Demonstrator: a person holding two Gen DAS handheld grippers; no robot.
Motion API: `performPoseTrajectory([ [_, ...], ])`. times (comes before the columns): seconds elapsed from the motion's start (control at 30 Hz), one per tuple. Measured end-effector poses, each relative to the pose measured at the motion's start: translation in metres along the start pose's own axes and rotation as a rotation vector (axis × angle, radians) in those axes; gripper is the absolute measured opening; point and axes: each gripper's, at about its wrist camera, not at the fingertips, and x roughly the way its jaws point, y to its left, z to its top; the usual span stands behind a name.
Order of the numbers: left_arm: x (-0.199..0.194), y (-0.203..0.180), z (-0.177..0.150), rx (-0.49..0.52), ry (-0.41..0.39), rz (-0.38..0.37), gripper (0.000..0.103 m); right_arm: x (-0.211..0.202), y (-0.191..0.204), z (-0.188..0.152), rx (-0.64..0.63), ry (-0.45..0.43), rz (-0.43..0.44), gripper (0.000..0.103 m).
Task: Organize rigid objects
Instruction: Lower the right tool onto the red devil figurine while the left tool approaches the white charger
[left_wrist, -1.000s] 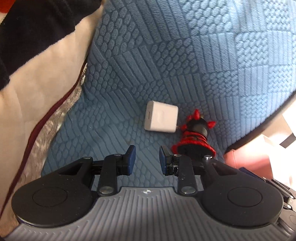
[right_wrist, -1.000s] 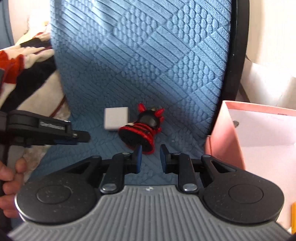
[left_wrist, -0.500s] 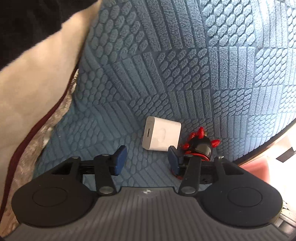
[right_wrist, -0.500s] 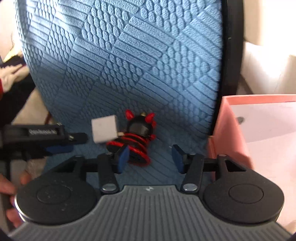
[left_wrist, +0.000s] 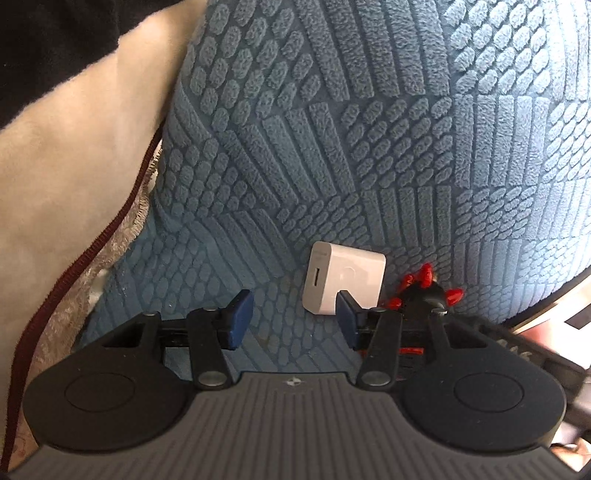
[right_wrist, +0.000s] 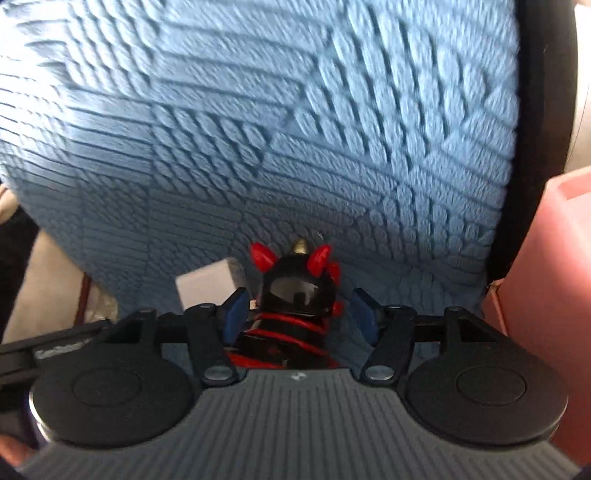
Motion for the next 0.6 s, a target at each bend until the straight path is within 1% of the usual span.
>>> performPoseTrajectory([
  [0.13,0.001,-0.003,0.001,0.032,0.022,-0.007,0.056,0.012,-0.001,-0.001,-0.011,0.045,0.038,0.062],
  [0.2,0.002,-0.007,0.000,0.042,0.021,-0.007,0.057,0.015,-0.001,0.000,-0.012,0.055,0.057,0.060],
  [0.3,0.002,-0.008,-0.001,0.055,0.024,-0.005,0.059,0.015,0.007,-0.001,-0.061,0.065,0.039,0.060],
  [0.43,0.005,-0.011,-0.004,0.052,0.029,-0.003,0.059,-0.003,0.021,-0.007,-0.173,0.042,0.013,0.060],
  [0.5,0.012,-0.019,-0.003,0.057,0.034,-0.003,0.059,-0.014,0.023,-0.011,-0.202,0.033,0.013,0.060],
  [0.57,0.011,-0.026,-0.004,0.067,0.036,-0.002,0.063,-0.021,0.022,-0.012,-0.222,0.024,0.007,0.060],
  [0.6,0.011,-0.030,-0.004,0.074,0.032,0.000,0.068,-0.027,0.021,-0.014,-0.234,0.018,-0.004,0.060],
])
